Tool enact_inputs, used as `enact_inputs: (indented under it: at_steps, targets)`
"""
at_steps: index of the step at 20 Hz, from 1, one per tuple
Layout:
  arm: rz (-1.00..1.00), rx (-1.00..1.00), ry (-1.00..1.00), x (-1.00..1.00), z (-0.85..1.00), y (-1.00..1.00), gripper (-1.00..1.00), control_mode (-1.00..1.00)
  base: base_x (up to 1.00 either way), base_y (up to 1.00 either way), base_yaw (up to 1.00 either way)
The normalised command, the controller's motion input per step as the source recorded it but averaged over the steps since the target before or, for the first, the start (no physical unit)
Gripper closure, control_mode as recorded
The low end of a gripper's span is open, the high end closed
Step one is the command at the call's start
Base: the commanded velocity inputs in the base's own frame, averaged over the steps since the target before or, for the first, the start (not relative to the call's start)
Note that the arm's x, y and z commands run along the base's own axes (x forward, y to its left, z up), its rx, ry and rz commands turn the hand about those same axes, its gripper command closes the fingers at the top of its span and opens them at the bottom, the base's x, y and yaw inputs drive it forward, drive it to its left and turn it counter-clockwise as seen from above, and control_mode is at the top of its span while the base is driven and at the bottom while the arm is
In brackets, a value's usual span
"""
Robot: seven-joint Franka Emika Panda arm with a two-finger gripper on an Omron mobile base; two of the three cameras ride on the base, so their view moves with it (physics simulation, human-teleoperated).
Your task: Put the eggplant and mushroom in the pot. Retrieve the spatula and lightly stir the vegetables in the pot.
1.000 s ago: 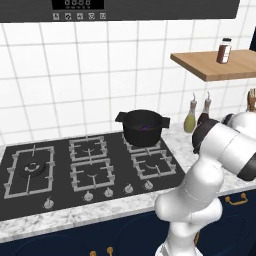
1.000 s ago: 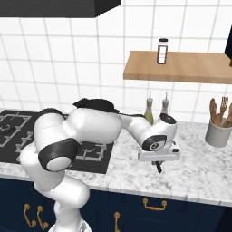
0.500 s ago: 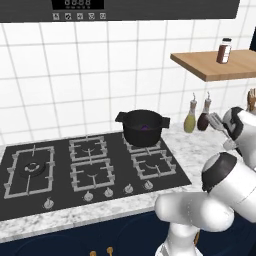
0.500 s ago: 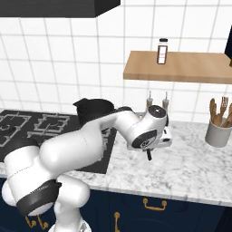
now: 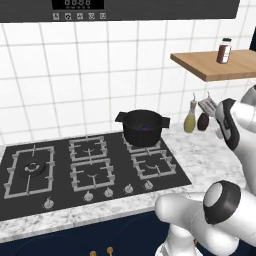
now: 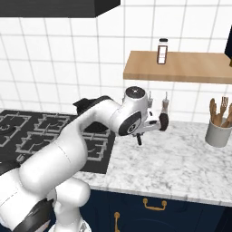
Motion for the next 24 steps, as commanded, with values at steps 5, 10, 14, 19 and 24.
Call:
enact_inputs:
  at_steps: [5,10,14,19,24]
  targets:
    - [-0.04,-0.11,0.05,0.23,0.78,0.16,1.0,-1.0,0.0,0.0,0.0]
    - [-0.05,-0.06,0.01,0.34,0.53,0.28,1.0,-1.0,0.0,0.0,0.0]
    - [-0.05,-0.04,0.0,0.33,0.46,0.28,1.0,-1.0,0.0,0.0,0.0]
    - [-0.05,-0.04,0.0,0.3,0.43,0.3,1.0,-1.0,0.0,0.0,0.0]
    - [-0.04,-0.07,0.0,0.05,0.32,0.5,1.0,-1.0,0.0,0.0,0.0]
